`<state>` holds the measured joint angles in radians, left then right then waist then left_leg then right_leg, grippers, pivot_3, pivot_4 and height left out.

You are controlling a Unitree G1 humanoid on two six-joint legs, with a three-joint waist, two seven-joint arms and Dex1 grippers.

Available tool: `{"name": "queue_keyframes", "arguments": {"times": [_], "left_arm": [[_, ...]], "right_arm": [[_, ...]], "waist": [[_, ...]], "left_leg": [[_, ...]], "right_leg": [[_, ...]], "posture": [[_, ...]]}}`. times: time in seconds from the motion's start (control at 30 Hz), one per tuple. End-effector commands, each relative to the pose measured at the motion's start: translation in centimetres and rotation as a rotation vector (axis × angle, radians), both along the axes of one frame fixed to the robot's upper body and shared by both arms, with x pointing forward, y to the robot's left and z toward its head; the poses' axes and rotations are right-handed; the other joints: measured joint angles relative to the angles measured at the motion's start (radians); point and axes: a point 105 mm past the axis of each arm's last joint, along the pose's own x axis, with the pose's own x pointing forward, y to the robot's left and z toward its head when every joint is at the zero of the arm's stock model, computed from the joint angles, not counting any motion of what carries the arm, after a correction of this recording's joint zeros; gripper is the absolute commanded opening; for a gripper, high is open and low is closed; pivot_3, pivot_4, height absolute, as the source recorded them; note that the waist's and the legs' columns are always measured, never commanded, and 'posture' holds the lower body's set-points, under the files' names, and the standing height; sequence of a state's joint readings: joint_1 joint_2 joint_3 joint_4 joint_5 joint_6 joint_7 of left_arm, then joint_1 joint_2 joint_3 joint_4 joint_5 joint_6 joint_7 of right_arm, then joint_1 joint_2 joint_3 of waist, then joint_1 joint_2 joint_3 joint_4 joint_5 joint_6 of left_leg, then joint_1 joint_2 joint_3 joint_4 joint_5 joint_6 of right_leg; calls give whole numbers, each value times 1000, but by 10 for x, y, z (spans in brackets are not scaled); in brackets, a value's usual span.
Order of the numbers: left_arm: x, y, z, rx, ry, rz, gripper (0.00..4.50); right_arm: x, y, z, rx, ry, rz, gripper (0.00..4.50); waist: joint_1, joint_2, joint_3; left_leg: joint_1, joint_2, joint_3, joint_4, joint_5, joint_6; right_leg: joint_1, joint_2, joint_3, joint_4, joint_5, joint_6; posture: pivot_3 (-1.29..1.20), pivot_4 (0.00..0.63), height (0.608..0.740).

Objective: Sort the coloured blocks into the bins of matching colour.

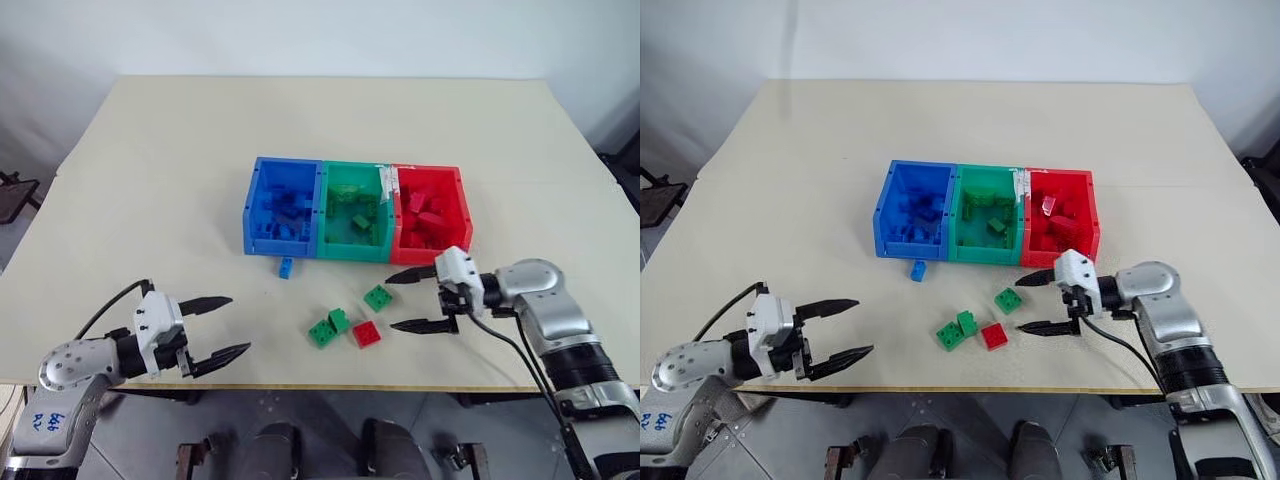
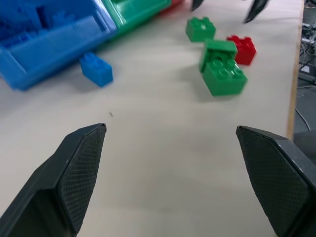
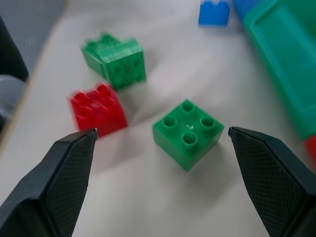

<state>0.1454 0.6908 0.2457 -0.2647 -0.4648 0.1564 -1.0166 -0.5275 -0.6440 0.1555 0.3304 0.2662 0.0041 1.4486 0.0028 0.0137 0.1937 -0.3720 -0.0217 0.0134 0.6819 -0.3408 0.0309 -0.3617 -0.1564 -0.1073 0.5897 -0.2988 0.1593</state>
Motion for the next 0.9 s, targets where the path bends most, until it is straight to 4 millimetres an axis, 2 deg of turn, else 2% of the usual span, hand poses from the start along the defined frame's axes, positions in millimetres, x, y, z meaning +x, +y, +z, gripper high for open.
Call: {"name": "queue_keyframes", "arguments": {"times": [0.03, 0.2, 0.33, 0.47, 0.53, 0.6, 0.7, 0.8, 0.9], "left_arm": [[-3, -3, 13, 11, -67, -5, 4500], [-6, -11, 15, -2, -80, -2, 4500], [-8, -16, 18, -14, -89, -13, 4500], [-8, -15, 19, -16, -95, -10, 4500], [-7, -15, 20, -21, -101, -7, 4500], [-4, -16, 23, -43, -116, 5, 4500], [-1, -17, 30, -79, -133, 26, 4500], [3, -19, 39, -114, -150, 42, 4500], [8, -22, 48, -134, -171, 51, 4500]], "right_arm": [[9, 14, 0, 13, -48, -4, 4437], [16, 31, -8, 13, -68, 4, 4437], [13, 31, -11, 12, -50, 20, 3530], [13, 22, -6, 13, -63, 15, 2172], [13, 18, -1, 23, -73, 13, 2118], [10, 18, 13, 83, -70, 29, 2118], [10, 24, 49, 234, -77, 31, 2118], [29, 33, 91, 381, -104, -67, 2118], [53, 40, 109, 392, -150, -160, 2118]], "waist": [[-4, 0, 0], [-8, 0, 0], [-6, 0, 0], [-7, 0, 0], [-6, 0, 0], [-6, 0, 0], [-6, 0, 0], [-9, 1, 0], [-11, 1, 0]], "left_leg": [[0, 0, 0, 0, 0, 0], [0, 1, 0, -1, 0, -1], [0, 1, 0, -1, 0, -1], [0, 1, 0, -1, 0, -1], [0, 1, 0, -1, 0, -1], [0, 1, 0, -1, 0, -1], [0, 1, 0, -1, 0, -1], [0, 2, 1, -1, 0, -1], [0, 2, 1, -1, 0, -2]], "right_leg": [[0, 0, 0, 0, 0, 0], [-1, 1, 0, 1, 0, -1], [-1, 2, 0, 1, 0, -1], [-1, 2, 0, 1, 0, -1], [-1, 2, 0, 1, 0, -1], [-1, 2, 0, 1, 0, -1], [-1, 2, 0, 1, 0, -1], [-1, 2, 1, 1, 0, -1], [-3, 3, 2, 2, -1, -1]], "posture": [[0, 150, 740], [0, 150, 740], [0, 150, 740], [0, 150, 740], [0, 150, 740], [0, 150, 740], [0, 150, 740], [0, 150, 740], [0, 150, 740]]}}
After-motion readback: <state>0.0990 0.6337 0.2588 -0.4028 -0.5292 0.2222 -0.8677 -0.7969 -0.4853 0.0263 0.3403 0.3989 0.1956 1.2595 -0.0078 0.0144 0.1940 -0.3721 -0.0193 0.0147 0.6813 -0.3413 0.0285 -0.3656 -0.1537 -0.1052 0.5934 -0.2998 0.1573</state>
